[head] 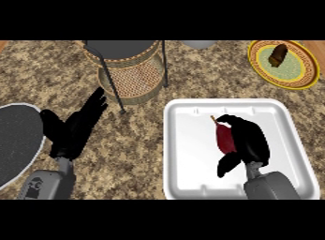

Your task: Pick the pear from the tray and place it in the tiered basket

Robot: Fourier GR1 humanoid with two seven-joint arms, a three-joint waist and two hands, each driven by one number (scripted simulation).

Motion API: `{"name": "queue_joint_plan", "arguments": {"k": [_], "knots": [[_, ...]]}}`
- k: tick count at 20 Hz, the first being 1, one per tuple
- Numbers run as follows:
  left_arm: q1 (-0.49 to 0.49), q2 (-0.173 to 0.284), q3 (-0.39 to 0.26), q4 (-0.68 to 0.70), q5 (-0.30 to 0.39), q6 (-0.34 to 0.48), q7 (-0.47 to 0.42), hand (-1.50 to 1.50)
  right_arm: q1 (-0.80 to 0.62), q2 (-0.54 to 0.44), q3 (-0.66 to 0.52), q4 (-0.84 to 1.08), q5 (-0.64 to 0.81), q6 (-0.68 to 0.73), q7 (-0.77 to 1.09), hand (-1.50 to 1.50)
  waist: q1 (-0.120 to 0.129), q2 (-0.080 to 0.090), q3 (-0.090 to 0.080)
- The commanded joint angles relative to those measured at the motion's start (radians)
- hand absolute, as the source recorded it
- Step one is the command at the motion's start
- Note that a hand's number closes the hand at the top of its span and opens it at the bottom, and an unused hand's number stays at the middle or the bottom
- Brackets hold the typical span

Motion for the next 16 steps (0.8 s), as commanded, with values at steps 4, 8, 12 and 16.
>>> {"name": "queue_joint_plan", "arguments": {"k": [4, 8, 12, 16], "knots": [[-0.018, -0.018, 0.005, -0.031, -0.01, 0.009, 0.031, 0.0, -0.069, 0.022, 0.015, 0.143, 0.059, -0.06, -0.08, 1.5, 0.005, 0.017, 0.015], [-0.022, -0.021, 0.016, 0.038, -0.03, 0.0, -0.013, 0.0, 0.014, 0.04, 0.047, 0.013, 0.08, -0.077, -0.058, 1.5, -0.003, 0.015, 0.015], [0.008, -0.018, -0.005, 0.006, -0.027, -0.018, -0.008, 0.0, -0.187, -0.078, -0.013, 0.254, 0.013, 0.085, -0.23, 1.5, 0.022, 0.022, 0.016], [-0.04, 0.015, 0.047, 0.067, 0.001, -0.062, -0.023, 0.0, -0.244, -0.14, -0.014, 0.185, -0.022, 0.252, -0.295, 1.5, 0.002, 0.017, 0.015]]}}
